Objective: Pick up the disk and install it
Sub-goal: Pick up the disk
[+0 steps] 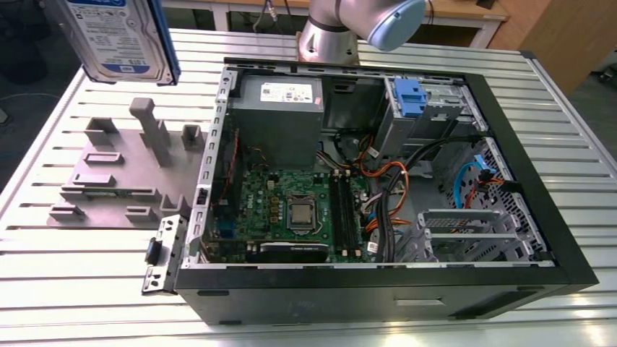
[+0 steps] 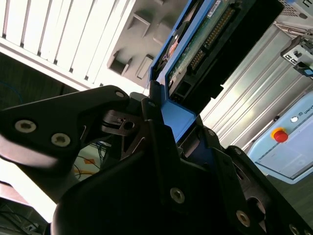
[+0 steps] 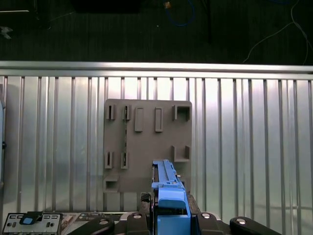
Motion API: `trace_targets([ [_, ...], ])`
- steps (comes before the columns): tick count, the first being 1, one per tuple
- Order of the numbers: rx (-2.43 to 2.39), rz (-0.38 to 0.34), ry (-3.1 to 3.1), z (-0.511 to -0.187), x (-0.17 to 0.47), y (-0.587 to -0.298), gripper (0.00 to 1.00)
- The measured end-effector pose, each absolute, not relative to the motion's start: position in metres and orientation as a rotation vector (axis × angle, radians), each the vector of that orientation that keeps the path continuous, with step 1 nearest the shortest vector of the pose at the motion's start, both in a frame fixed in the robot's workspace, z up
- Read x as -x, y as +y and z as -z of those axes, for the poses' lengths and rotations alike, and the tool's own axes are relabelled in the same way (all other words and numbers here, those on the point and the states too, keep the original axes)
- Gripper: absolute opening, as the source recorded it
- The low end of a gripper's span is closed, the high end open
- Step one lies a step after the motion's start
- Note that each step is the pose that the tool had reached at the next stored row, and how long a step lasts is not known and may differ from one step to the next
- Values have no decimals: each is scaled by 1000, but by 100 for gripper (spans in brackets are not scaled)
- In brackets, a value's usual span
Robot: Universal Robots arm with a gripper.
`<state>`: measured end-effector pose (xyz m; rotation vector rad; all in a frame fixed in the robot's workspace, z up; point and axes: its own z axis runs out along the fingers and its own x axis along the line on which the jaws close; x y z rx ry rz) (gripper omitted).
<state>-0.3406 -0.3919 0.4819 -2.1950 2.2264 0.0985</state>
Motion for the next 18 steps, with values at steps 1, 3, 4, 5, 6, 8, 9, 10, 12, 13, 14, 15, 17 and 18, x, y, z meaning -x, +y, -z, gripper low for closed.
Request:
trace_targets([
  [1, 2195, -98, 2226, -482, 340, -392, 36],
  [3, 2195, -98, 2226, -482, 340, -392, 36],
  [4, 2195, -98, 2226, -482, 339, -392, 36],
  [5, 2195, -98, 2226, -482, 339, -392, 36],
  [6, 2195, -98, 2226, -482, 339, -392, 36],
  [8, 2195, -98, 2226, -482, 338, -392, 36],
  [9, 2195, -98, 2226, -482, 337, -392, 36],
  [10, 2195, -98, 2226, -482, 336, -392, 36],
  [12, 2195, -98, 2226, -482, 334, -392, 36],
  [13, 2195, -98, 2226, -482, 334, -392, 36],
  [14, 2195, -98, 2226, -482, 334, -392, 36],
  [15, 2195, -98, 2226, -482, 333, -393, 36],
  [17, 2195, -98, 2226, -482, 333, -393, 36],
  [18, 2195, -99, 2226, -482, 333, -395, 36],
])
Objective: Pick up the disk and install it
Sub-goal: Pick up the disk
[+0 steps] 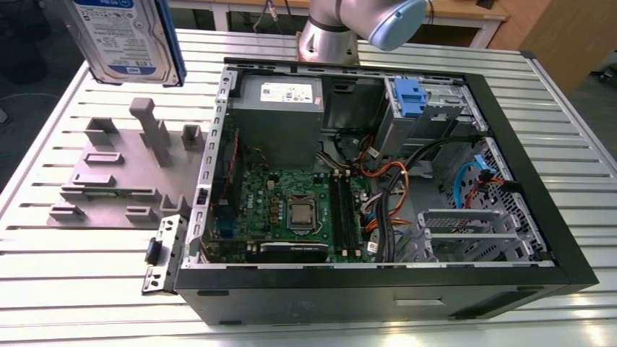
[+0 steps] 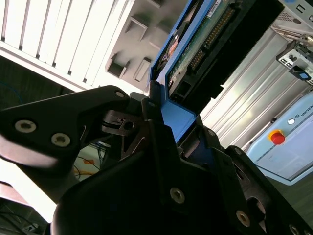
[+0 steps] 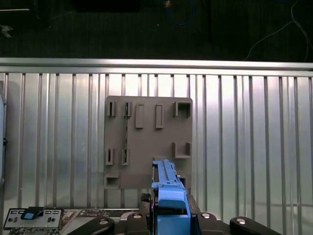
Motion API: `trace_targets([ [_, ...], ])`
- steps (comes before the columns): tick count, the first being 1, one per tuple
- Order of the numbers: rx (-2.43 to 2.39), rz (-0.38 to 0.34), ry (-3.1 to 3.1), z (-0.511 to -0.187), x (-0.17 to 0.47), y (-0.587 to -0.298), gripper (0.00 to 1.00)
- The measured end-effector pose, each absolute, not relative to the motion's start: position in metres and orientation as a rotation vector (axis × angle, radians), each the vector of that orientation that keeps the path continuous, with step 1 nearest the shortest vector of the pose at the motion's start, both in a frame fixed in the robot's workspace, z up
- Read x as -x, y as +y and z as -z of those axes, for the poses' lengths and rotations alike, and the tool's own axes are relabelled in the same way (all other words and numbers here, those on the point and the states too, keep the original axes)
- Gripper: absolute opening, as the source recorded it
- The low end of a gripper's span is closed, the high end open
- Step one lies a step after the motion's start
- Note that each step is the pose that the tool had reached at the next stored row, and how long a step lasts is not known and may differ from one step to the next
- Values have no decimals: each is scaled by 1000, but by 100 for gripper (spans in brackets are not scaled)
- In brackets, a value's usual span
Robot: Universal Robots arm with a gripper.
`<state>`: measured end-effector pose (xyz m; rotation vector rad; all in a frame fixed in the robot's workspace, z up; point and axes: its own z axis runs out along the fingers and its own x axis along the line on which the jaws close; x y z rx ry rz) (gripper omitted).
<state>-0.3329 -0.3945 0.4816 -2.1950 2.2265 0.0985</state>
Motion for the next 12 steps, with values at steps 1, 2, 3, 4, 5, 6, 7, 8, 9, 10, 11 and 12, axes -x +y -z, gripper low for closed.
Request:
trace_targets([
  [1, 2195, -98, 2226, -481, 333, -396, 36],
  [2, 2195, -98, 2226, -481, 333, -397, 36],
  [3, 2195, -98, 2226, -481, 333, -398, 36],
  [4, 2195, -98, 2226, -481, 333, -399, 36],
  [5, 2195, -98, 2226, -481, 333, -400, 36],
  [6, 2195, -98, 2226, -481, 333, -400, 36],
  [7, 2195, -98, 2227, -481, 333, -401, 36],
  [8, 2195, -98, 2227, -481, 333, -401, 36],
  [9, 2195, -98, 2227, -481, 333, -401, 36],
  [10, 2195, -98, 2227, -481, 332, -401, 36],
  [11, 2195, -98, 2227, -481, 332, -401, 36],
  [12, 2195, -98, 2227, -481, 332, -401, 36],
])
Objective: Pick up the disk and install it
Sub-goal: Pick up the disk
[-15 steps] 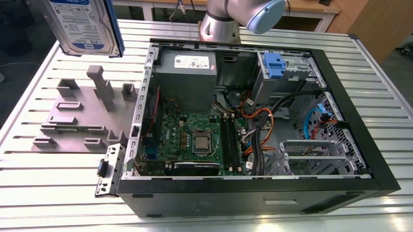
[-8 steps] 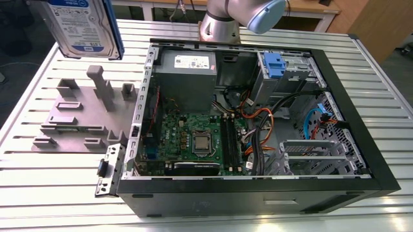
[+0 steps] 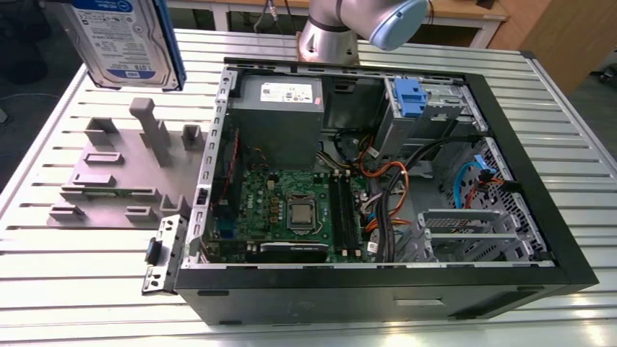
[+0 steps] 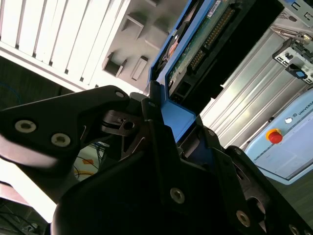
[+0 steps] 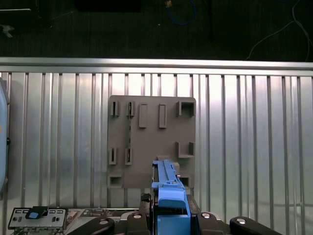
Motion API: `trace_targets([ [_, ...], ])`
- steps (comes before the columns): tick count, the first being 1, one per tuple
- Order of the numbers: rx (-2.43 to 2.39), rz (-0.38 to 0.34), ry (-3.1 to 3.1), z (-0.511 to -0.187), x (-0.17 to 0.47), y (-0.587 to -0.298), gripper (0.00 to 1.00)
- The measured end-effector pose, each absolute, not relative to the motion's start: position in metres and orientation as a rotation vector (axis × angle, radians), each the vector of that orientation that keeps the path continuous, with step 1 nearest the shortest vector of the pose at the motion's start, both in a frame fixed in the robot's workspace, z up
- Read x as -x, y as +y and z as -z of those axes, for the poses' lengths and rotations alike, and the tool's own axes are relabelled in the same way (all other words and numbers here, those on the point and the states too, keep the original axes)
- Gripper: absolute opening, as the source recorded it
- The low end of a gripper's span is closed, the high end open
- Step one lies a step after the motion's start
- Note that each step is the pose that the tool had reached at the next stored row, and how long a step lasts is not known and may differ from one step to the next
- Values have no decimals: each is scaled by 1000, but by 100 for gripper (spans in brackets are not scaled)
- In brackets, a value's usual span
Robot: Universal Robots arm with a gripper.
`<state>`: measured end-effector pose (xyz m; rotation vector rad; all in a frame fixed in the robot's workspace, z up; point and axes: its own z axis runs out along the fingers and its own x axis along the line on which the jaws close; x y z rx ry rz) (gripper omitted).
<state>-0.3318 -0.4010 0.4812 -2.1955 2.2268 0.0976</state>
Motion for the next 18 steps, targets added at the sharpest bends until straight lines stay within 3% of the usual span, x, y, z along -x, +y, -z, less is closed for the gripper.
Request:
trace_targets([
  [18, 2195, -98, 2227, -481, 323, -412, 36],
])
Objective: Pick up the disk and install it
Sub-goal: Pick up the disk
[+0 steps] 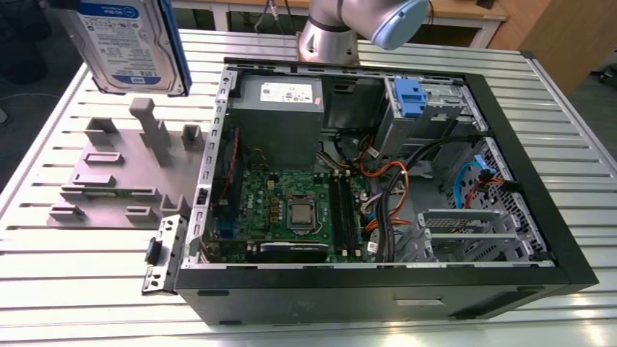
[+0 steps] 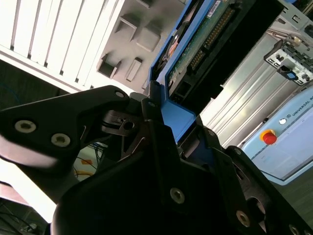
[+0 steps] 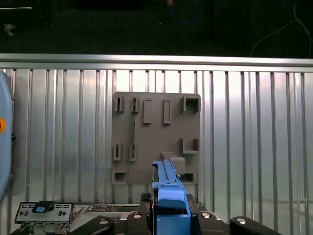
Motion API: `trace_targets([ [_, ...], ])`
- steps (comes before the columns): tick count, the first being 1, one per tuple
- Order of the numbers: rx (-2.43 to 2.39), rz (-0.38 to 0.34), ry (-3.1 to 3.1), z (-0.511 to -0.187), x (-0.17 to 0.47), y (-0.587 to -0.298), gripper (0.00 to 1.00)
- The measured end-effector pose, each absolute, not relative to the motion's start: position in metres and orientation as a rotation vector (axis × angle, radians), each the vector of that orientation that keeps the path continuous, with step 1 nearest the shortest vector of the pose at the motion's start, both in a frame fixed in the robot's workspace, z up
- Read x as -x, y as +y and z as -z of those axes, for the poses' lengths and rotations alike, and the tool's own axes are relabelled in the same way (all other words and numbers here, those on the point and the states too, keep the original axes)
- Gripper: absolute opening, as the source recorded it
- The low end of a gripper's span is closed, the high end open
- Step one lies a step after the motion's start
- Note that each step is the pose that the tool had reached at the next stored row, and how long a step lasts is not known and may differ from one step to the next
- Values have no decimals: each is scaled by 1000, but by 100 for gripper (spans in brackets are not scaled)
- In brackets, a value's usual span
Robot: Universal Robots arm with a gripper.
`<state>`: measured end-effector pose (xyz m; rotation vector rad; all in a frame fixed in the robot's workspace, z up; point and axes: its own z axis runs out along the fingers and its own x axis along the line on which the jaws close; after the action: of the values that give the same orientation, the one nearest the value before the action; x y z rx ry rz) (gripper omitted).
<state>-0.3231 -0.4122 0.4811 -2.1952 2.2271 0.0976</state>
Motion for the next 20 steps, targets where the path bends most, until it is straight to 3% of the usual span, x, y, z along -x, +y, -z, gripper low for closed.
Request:
trace_targets([
  [20, 2195, -97, 2227, -481, 317, -417, 36],
])
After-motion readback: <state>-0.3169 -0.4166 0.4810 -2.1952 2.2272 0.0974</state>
